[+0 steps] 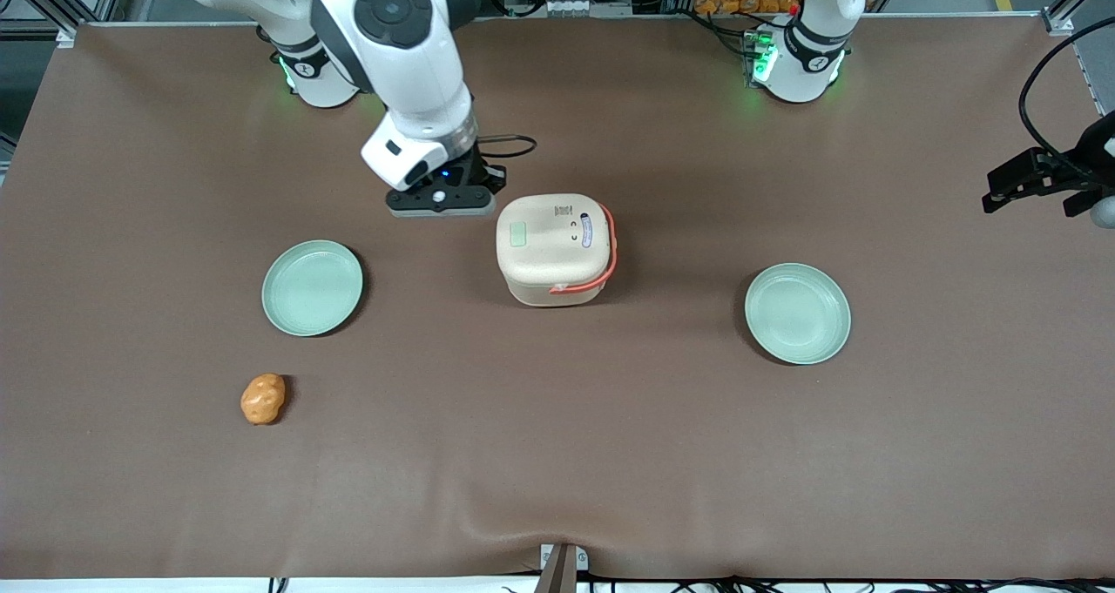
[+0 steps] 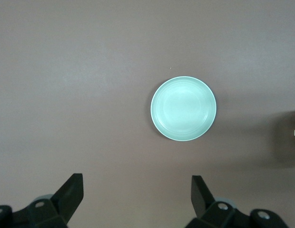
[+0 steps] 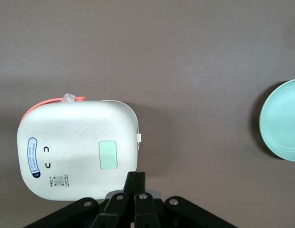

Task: Press rice cooker button with right arm
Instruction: 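Move the right gripper over the rice cooker's green lid button, then lower the closed right gripper and press down on the green button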

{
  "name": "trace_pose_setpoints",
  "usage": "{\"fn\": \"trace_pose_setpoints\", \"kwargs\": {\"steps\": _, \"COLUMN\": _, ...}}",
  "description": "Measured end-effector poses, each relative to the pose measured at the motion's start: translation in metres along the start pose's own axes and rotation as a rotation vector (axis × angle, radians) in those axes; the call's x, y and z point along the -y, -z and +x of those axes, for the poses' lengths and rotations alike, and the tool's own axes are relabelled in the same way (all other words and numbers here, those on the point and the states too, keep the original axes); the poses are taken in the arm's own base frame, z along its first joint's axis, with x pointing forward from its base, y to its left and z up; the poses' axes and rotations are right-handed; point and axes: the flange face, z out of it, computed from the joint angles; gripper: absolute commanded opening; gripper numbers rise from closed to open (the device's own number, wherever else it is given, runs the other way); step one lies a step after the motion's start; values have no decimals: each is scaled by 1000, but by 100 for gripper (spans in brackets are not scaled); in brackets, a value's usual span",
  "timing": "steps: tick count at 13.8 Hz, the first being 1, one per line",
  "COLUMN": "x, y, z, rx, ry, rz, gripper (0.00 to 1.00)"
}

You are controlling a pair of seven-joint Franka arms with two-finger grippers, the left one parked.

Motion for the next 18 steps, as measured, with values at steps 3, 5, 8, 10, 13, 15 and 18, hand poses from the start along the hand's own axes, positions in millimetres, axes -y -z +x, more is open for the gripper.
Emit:
{"fn": "trace_pose_setpoints", "kwargs": {"steps": 3, "x": 9, "y": -17, "z": 4, "rx": -9, "ry": -6, "rz": 6, "gripper": 0}}
{"fn": "trace_pose_setpoints", "kwargs": {"steps": 5, "x": 18, "y": -32, "z": 4, "rx": -12, "ry": -9, "rz": -2, "gripper": 0}}
{"fn": "trace_pose_setpoints", "kwargs": {"steps": 8, "x": 31, "y": -58, "z": 5, "rx": -25, "ry": -3, "rz": -9, "gripper": 0}}
{"fn": "trace_pose_setpoints", "kwargs": {"steps": 10, "x": 36, "y": -79, "z": 8, "rx": -23, "ry": 1, "rz": -16, "gripper": 0}}
{"fn": "trace_pose_setpoints", "kwargs": {"steps": 13, "x": 43, "y": -100, "z": 4, "rx": -5, "ry": 14, "rz": -34, "gripper": 0}}
{"fn": "trace_pose_setpoints", "kwargs": {"steps": 15, "x": 46, "y": -103, "z": 1, "rx": -1, "ry": 20, "rz": -38, "gripper": 0}}
{"fn": "trace_pose_setpoints", "kwargs": {"steps": 18, "x": 53, "y": -104, "z": -6, "rx": 5, "ry": 36, "rz": -42, "gripper": 0}}
